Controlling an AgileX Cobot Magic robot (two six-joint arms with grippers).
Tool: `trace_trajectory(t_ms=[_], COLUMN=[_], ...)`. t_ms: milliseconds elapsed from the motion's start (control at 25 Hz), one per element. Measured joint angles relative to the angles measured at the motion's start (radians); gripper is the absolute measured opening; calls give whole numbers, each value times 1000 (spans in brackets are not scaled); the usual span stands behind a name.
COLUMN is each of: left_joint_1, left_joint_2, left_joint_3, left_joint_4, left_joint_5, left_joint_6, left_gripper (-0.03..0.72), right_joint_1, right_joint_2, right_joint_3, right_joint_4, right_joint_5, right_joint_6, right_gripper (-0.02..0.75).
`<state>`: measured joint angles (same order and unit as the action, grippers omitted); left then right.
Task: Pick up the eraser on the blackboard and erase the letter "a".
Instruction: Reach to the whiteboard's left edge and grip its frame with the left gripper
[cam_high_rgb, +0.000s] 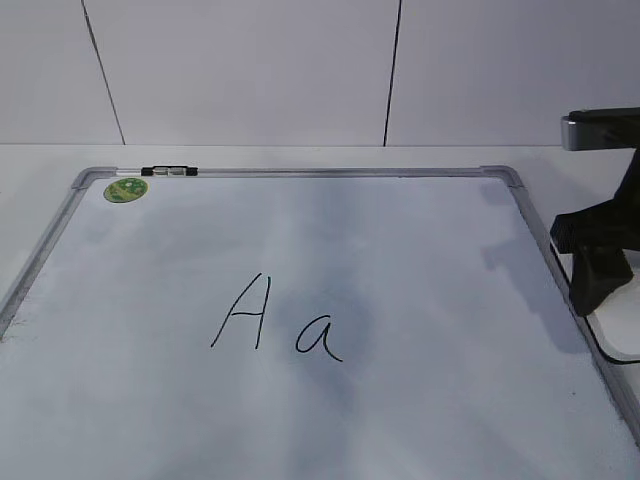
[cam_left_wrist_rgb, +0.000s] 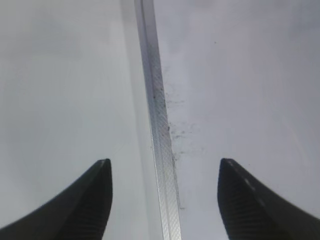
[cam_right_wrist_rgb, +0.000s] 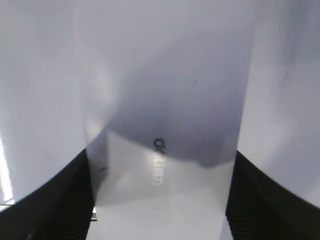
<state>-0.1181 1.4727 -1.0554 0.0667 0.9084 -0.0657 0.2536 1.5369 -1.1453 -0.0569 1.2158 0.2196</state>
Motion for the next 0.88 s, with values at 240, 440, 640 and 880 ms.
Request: trace_trajectory(t_ms=[240,440,640,880], left_joint_1=[0,13,57,91], left_joint_2=[113,196,263,301], left_joint_3=[-33,-33,-35,-35], left_joint_4=[58,57,33,11], left_joint_5=[-21,-48,-76,-106], left_joint_6=[-50,-64,-66,-66], left_gripper=[428,414,412,412], right_joint_1=[0,0,0,0], right_joint_2=[0,0,0,0], right_joint_3=[0,0,0,0], right_joint_4=[23,29,30,30], right_joint_5=[0,0,0,0], right_joint_6=[-3,-4,-5,-5], right_gripper=[550,550,550,550])
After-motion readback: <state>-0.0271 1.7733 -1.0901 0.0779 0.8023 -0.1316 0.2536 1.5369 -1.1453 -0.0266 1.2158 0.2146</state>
